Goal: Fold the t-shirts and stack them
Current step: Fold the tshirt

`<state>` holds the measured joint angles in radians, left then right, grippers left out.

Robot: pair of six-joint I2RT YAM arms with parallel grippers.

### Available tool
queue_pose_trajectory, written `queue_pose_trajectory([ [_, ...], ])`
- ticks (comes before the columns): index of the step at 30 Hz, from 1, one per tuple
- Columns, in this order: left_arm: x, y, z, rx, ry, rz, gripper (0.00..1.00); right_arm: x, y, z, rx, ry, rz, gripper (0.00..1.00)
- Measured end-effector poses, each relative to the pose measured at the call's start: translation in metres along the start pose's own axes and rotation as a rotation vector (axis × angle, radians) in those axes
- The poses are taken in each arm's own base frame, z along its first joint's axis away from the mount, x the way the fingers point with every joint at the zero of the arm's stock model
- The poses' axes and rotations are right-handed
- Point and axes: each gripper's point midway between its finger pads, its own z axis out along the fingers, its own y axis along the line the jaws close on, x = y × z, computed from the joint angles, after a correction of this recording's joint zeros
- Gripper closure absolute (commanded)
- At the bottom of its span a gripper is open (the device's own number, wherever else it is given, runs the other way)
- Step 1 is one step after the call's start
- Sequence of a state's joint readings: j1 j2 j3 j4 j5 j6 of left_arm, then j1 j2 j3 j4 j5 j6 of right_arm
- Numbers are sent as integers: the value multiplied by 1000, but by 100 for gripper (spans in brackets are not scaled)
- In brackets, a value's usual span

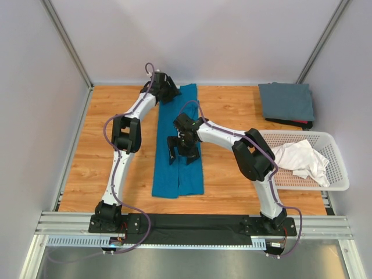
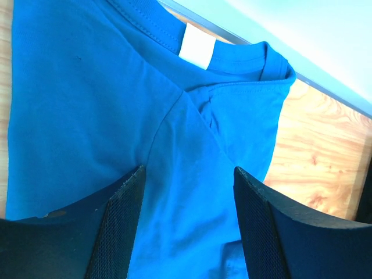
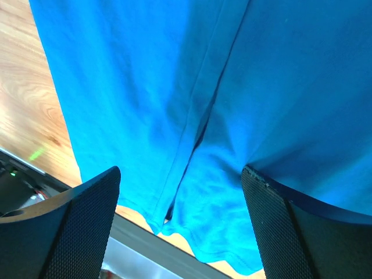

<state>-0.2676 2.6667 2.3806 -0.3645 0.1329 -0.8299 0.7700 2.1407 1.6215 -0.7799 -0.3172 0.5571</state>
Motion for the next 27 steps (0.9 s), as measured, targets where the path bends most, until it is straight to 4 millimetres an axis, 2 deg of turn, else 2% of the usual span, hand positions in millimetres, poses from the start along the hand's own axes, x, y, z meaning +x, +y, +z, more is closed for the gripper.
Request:
queue_pose_trajectory([
  [6,9,-9,-1,33,21,36,30,0,-6,-6,46,-15,51,8],
  [8,13,-9,-9,40,37,59,28,-6,-10,-19,70,-49,55,7],
  [10,15,-8,-23,41,57,78,27,-19,-12,-42,70,-108,65,6],
  [12,10,-13,-46,57,65,100,26,-45,-16,-75,57,-209,90,6],
  [14,-8,-29,-82,90,38,132,25,-74,-28,-106,45,-313,128,11],
  [15,-21,-40,-103,115,5,155,25,-91,-37,-123,39,-372,154,14],
  [16,-34,-53,-127,141,-29,176,25,-108,-48,-139,35,-435,182,21],
  [18,-61,-80,-177,200,-111,219,25,-140,-72,-162,28,-543,242,24],
  [19,-76,-98,-212,246,-171,247,26,-154,-84,-169,28,-588,272,25],
  [20,-84,-112,-240,285,-215,269,26,-165,-96,-174,30,-624,299,27],
  [22,-87,-130,-284,351,-265,304,28,-186,-111,-175,27,-672,331,30],
  [23,-83,-135,-298,374,-277,321,29,-197,-114,-172,24,-689,335,32],
  [25,-68,-136,-308,398,-271,347,30,-216,-116,-160,17,-702,333,35],
  [27,-42,-123,-296,378,-215,366,32,-235,-115,-142,10,-710,317,40],
])
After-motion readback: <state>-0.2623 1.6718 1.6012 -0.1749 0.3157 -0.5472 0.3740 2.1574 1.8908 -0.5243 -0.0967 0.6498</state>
